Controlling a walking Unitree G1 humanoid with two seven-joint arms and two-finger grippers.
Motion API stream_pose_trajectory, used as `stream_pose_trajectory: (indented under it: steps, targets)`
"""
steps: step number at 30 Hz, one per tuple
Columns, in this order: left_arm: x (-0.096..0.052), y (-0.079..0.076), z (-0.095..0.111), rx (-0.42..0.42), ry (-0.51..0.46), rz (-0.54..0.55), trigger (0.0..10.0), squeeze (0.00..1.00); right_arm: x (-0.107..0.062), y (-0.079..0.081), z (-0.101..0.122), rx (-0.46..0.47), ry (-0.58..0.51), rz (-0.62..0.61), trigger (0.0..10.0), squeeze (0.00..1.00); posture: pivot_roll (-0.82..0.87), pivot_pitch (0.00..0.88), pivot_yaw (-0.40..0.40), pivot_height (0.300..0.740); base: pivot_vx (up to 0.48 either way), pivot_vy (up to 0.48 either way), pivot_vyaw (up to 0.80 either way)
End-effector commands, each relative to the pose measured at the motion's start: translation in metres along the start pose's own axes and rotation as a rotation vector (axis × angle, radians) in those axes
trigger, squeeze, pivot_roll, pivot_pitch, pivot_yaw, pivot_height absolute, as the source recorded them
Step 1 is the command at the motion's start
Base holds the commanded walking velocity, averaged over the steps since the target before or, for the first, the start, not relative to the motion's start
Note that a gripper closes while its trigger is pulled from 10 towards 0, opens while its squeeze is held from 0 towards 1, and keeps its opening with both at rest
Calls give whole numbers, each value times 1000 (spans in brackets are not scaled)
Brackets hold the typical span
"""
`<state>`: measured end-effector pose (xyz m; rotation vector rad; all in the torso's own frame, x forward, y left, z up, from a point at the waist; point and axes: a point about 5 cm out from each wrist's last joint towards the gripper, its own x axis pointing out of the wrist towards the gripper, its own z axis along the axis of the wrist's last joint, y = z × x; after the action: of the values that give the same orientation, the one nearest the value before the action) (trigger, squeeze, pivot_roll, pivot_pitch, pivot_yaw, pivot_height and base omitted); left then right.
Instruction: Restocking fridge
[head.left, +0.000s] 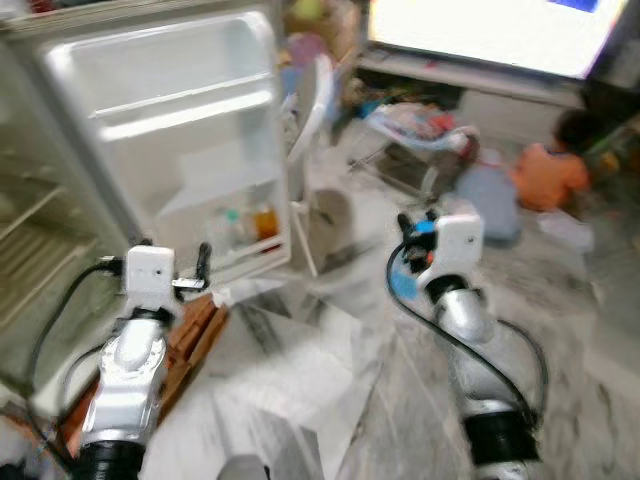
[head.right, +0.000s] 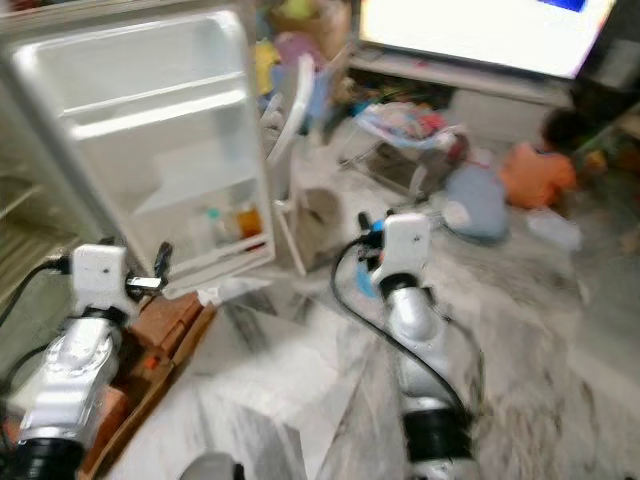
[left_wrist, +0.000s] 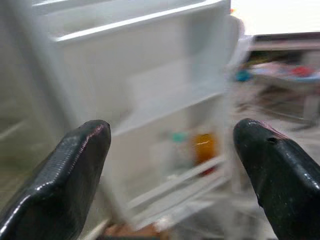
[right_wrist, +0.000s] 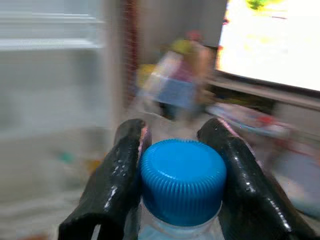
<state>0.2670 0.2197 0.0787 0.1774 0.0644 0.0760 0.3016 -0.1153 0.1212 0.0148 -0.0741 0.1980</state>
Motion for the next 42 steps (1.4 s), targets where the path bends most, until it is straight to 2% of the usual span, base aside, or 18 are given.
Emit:
stream_pose_trajectory:
  steps: [1, 10, 13, 16, 23, 27, 33, 42]
  targets:
    - [2, -6, 3, -8, 1, -2, 10000, 0, 1, -8, 7, -15, -33, -3, 10000, 0, 127, 0, -13, 740, 0, 0, 800]
    - [4, -6, 4, 31, 2, 9, 10000, 0, 3, -4, 9, -4, -40, 25, 10000, 0, 128, 1, -16, 740, 0, 0, 800]
    - [3, -2, 4, 35, -6, 48, 10000, 0, 2, 2, 9, -10, -37, 68, 10000, 0, 122, 5, -22, 740, 0, 0, 800]
    - [3, -3, 3, 33, 4, 49, 10000, 0, 2, 4, 9, -35, -46, 92, 10000, 0, 123, 9, -25, 740, 0, 0, 800]
    - [1, -7, 2, 43, 7, 48, 10000, 0, 4, 3, 9, -23, -39, 94, 10000, 0, 131, 22, -31, 740, 0, 0, 800]
    - [-1, -6, 2, 43, 6, 44, 10000, 0, 5, 4, 9, -10, -41, 84, 10000, 0, 133, 25, -30, 740, 282, 0, 0]
    - [0, 2, 2, 82, 10, 47, 10000, 0, 8, 13, 16, -45, -83, 123, 10000, 0, 120, 24, -9, 740, 470, 0, 0]
    - [2, -1, 5, 94, -16, 27, 10000, 0, 8, 5, 17, -66, -74, 66, 10000, 0, 120, 33, -19, 740, 477, 0, 0]
